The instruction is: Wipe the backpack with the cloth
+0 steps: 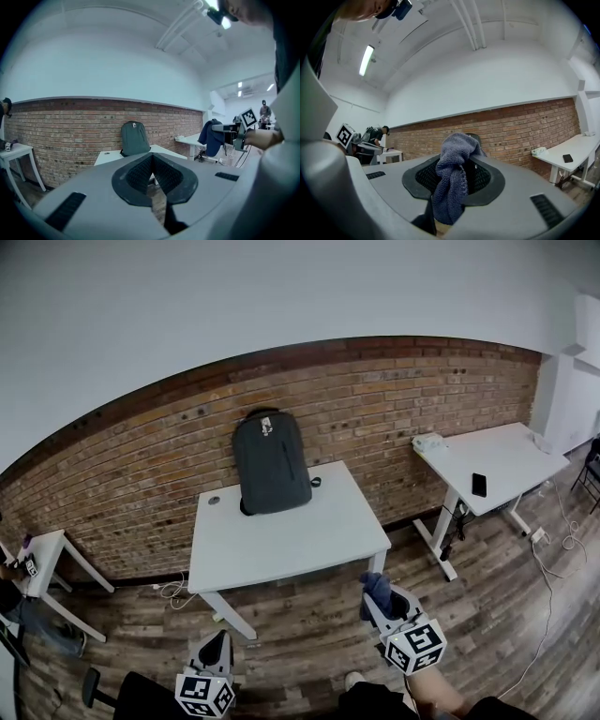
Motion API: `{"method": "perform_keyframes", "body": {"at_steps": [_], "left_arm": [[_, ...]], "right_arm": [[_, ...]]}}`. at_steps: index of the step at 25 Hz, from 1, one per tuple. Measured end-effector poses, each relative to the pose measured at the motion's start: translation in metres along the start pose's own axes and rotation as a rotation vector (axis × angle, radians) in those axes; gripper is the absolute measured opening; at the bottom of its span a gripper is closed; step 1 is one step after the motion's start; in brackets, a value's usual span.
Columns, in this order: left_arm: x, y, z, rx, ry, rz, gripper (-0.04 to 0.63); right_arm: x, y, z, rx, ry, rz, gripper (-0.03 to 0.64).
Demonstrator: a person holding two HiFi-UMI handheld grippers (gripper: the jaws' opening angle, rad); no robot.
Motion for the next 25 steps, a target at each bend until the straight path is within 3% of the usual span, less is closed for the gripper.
{"method": "perform_keyframes", "body": {"at_steps": [12, 25], "left_arm": [[0.084, 0.115, 0.004, 0.032, -0.015, -0.017, -0.012], [0.106, 0.185, 0.012, 0.062, -0.037, 0.009, -0.012]], "right_arm": [[0.049, 0.097, -0.104, 0.031, 0.004, -0.046, 0.111], [0.056, 0.164, -0.149, 0.066, -0.002, -0.022, 0.111]]}}
Point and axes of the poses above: the fingertips, and each gripper's own axes: y forward along the fingers, z to its left, x out of its top, the point moved 9 cm from there along -y, backward along the fingers, and after that the axes turned 13 degrees about z, right-handed, at the moved point
